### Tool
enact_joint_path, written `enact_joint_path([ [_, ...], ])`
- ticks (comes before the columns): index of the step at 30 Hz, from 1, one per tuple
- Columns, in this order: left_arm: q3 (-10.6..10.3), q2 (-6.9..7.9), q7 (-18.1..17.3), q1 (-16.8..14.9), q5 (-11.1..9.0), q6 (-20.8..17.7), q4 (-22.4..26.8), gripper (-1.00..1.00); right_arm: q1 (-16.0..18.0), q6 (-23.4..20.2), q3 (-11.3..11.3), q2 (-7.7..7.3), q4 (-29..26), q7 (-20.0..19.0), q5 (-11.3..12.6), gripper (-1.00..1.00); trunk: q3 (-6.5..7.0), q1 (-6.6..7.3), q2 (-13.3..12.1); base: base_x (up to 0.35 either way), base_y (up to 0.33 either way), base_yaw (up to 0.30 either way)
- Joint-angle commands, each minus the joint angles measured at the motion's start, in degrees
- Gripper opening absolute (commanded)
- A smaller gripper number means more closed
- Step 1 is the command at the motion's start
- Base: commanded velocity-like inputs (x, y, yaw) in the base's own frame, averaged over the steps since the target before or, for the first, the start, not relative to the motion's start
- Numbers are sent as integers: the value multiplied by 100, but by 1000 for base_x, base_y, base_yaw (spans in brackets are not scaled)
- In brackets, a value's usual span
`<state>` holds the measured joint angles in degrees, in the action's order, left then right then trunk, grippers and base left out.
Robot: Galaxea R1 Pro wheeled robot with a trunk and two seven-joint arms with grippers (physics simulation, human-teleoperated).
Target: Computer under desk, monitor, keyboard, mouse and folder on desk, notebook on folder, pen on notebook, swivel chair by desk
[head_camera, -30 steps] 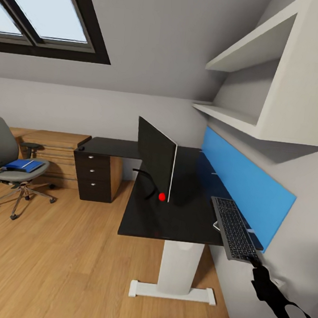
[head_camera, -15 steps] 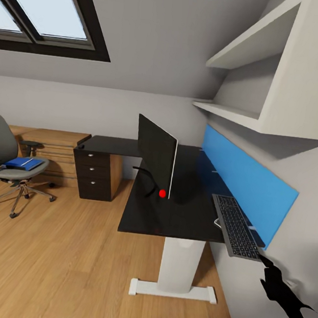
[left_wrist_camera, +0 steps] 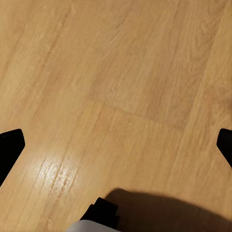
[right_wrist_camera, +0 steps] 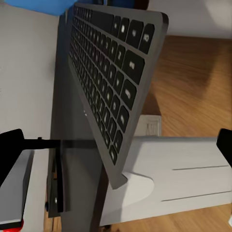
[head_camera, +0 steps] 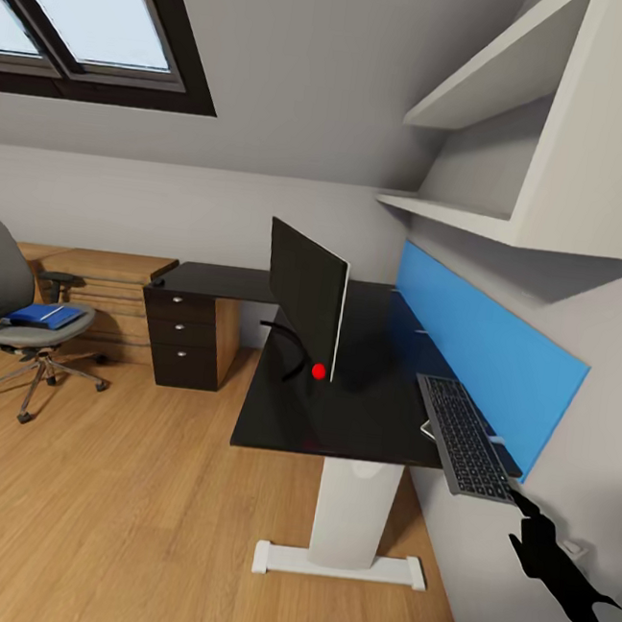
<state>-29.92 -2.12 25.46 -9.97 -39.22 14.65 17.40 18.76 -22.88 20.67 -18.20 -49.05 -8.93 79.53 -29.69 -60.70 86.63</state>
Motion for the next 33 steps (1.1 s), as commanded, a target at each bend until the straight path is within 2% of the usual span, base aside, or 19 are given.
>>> enact_joint_path([
  [1, -49, 2, 29, -5, -52, 28, 0, 100, 5, -35, 17, 1, 2, -26, 22, 100, -24, -22, 45, 0, 0, 0],
  [26, 21, 1, 29, -5, -59, 29, 0, 100, 5, -32, -10, 7, 10, -109, 15, 100, -473, -571, 1047, 0, 0, 0],
  [33, 1, -15, 10, -5, -47, 29, -9, 100, 5, -32, -17, 9, 10, -109, 5, 100, -473, -571, 1047, 0, 0, 0],
])
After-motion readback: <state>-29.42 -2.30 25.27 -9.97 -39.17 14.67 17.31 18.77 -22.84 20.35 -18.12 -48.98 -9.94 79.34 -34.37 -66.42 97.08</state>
